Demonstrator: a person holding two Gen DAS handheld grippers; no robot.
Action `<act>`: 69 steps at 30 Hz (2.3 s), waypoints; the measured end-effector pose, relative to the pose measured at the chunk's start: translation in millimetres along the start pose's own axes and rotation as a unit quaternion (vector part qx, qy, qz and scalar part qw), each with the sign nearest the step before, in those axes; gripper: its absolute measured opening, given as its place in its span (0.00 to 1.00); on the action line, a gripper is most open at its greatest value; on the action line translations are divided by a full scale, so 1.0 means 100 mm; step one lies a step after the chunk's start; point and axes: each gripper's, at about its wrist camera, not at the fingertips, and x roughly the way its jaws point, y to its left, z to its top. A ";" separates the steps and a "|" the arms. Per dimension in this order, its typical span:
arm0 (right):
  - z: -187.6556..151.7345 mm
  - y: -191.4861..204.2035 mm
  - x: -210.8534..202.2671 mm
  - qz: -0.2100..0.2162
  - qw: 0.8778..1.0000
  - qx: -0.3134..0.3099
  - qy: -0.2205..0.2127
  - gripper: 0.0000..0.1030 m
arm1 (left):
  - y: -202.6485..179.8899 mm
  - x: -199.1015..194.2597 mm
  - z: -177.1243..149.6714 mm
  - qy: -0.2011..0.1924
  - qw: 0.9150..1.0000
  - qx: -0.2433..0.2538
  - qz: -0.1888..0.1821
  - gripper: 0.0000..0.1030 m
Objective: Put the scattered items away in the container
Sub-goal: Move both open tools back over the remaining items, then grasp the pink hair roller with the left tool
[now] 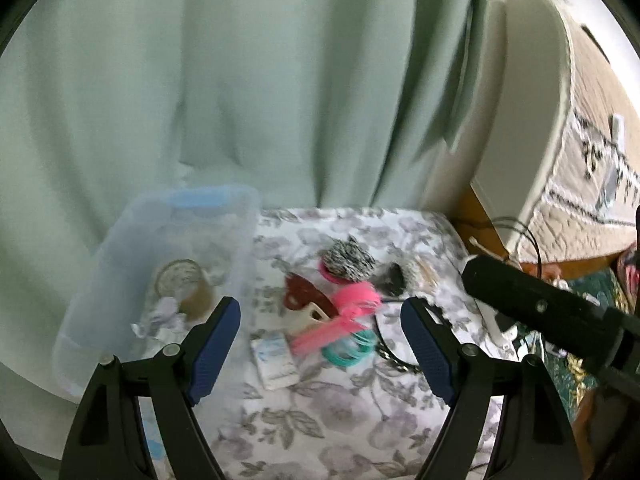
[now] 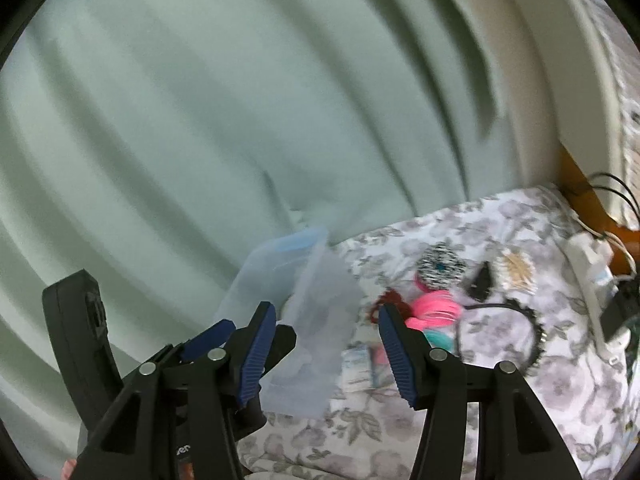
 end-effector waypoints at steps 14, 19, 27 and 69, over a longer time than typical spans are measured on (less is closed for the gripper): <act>-0.12 -0.96 0.17 -0.038 0.995 0.081 0.034 0.56 | -0.30 0.74 -0.25 0.095 0.995 0.005 0.016 0.81; -0.19 -1.21 0.35 -0.046 0.992 0.102 0.058 0.56 | -0.31 0.97 -0.33 0.116 0.993 0.014 0.029 0.81; -0.37 -1.59 0.73 -0.065 0.983 0.137 0.106 0.56 | -0.17 1.33 -0.44 0.150 0.988 0.004 0.040 0.81; -0.87 -1.36 1.52 -0.143 0.965 -0.035 0.217 0.40 | -0.04 2.13 -0.41 0.159 0.983 0.088 0.025 0.45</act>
